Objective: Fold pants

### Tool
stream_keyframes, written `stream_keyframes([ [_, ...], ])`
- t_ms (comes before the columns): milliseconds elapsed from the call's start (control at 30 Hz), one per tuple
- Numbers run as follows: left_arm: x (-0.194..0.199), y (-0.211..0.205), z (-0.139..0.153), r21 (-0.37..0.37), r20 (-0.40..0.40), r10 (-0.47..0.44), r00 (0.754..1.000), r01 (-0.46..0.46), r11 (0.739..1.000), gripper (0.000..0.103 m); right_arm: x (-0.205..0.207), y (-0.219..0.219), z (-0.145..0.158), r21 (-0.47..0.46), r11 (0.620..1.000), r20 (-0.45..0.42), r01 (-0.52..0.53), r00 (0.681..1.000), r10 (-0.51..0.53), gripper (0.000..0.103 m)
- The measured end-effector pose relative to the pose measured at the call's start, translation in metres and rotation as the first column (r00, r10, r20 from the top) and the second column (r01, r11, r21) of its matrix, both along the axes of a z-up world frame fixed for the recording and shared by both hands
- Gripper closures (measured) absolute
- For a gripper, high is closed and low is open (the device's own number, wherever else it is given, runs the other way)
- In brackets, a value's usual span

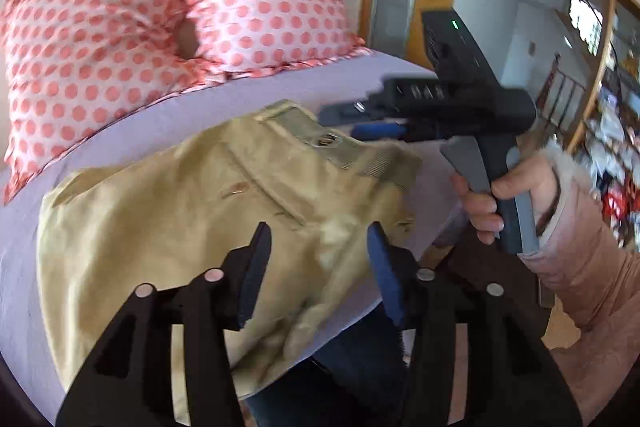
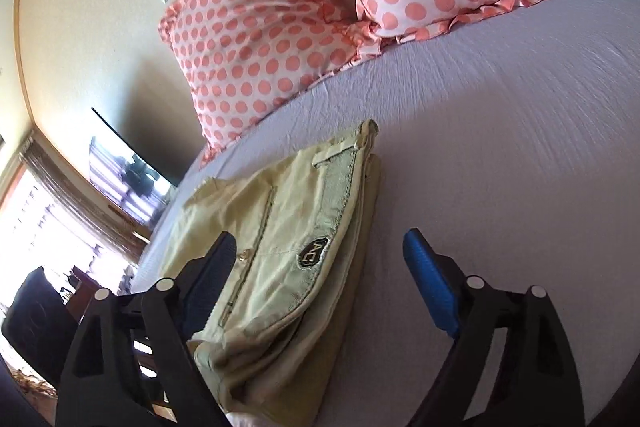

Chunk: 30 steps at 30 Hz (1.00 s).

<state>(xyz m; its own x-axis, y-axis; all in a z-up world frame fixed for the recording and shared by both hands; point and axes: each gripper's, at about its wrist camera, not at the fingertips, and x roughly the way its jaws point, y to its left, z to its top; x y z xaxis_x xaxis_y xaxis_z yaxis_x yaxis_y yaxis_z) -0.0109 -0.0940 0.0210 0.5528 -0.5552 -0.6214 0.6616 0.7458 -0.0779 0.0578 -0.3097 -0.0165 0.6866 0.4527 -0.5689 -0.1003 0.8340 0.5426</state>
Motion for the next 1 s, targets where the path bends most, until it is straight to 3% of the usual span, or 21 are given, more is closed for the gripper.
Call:
stream_keyframes([
  [67, 0.028, 0.044, 0.001, -0.008, -0.011, 0.182, 0.983, -0.182, 0.983, 0.047, 0.012, 0.005, -0.008, -0.032, 0.999, -0.045, -0.017, 0.999, 0.016, 0.032],
  [100, 0.044, 0.067, -0.003, -0.006, -0.034, 0.279, 0.960, -0.279, 0.960, 0.046, 0.016, 0.007, -0.010, -0.034, 0.999, -0.055, -0.022, 0.998, 0.020, 0.034],
  [167, 0.080, 0.114, -0.018, -0.026, -0.172, 0.407, 0.897, -0.417, 0.908, 0.046, 0.024, 0.011, -0.011, -0.024, 0.999, -0.056, -0.047, 0.997, 0.046, 0.041],
  [200, 0.096, 0.132, -0.027, -0.035, -0.245, 0.434, 0.867, -0.456, 0.890, 0.046, 0.026, 0.013, -0.012, -0.005, 0.998, -0.058, -0.065, 0.996, 0.064, 0.048],
  [233, 0.107, 0.146, -0.035, -0.040, -0.300, 0.449, 0.841, -0.482, 0.875, 0.046, 0.028, 0.015, -0.013, 0.015, 0.996, -0.059, -0.085, 0.995, 0.086, 0.048],
  [300, 0.125, 0.162, -0.046, -0.055, -0.365, 0.445, 0.818, -0.496, 0.867, 0.046, 0.028, 0.016, -0.012, 0.013, 0.995, -0.052, -0.096, 0.994, 0.096, 0.049],
  [367, 0.138, 0.167, -0.053, -0.077, -0.411, 0.415, 0.812, -0.484, 0.872, 0.045, 0.031, 0.007, -0.014, 0.036, 0.997, -0.060, -0.067, 0.996, 0.069, 0.052],
  [433, 0.148, 0.166, -0.055, -0.116, -0.425, 0.369, 0.827, -0.454, 0.884, 0.035, 0.036, 0.002, -0.015, 0.066, 0.996, -0.054, -0.057, 0.997, 0.061, 0.055],
  [500, 0.156, 0.160, -0.056, -0.141, -0.442, 0.322, 0.837, -0.419, 0.897, 0.031, 0.040, 0.008, -0.016, 0.096, 0.991, -0.062, -0.098, 0.993, 0.104, 0.055],
  [567, 0.164, 0.152, -0.059, -0.167, -0.453, 0.290, 0.843, -0.400, 0.901, 0.032, 0.043, 0.013, -0.018, 0.146, 0.979, -0.067, -0.143, 0.986, 0.154, 0.066],
  [600, 0.168, 0.151, -0.059, -0.177, -0.461, 0.284, 0.841, -0.401, 0.899, 0.047, 0.045, 0.013, -0.021, 0.193, 0.968, -0.075, -0.160, 0.981, 0.177, 0.083],
  [633, 0.171, 0.152, -0.060, -0.185, -0.474, 0.285, 0.833, -0.411, 0.893, 0.059, 0.046, 0.011, -0.024, 0.251, 0.953, -0.075, -0.168, 0.979, 0.192, 0.086],
  [667, 0.175, 0.152, -0.059, -0.197, -0.491, 0.277, 0.826, -0.415, 0.888, 0.079, 0.047, 0.008, -0.024, 0.287, 0.942, -0.063, -0.173, 0.978, 0.199, 0.086],
  [700, 0.176, 0.154, -0.057, -0.211, -0.501, 0.262, 0.825, -0.410, 0.888, 0.090, 0.047, 0.007, -0.021, 0.299, 0.937, -0.050, -0.179, 0.978, 0.203, 0.088],
  [867, 0.184, 0.139, -0.021, -0.171, -0.398, 0.284, 0.872, -0.374, 0.911, 0.095, 0.066, 0.011, 0.014, 0.275, 0.937, 0.042, -0.217, 0.976, 0.214, 0.089],
  [1000, 0.221, 0.122, 0.010, -0.160, -0.304, 0.358, 0.883, -0.417, 0.894, 0.097, 0.101, -0.003, 0.048, 0.221, 0.959, 0.131, -0.176, 0.980, 0.150, 0.093],
])
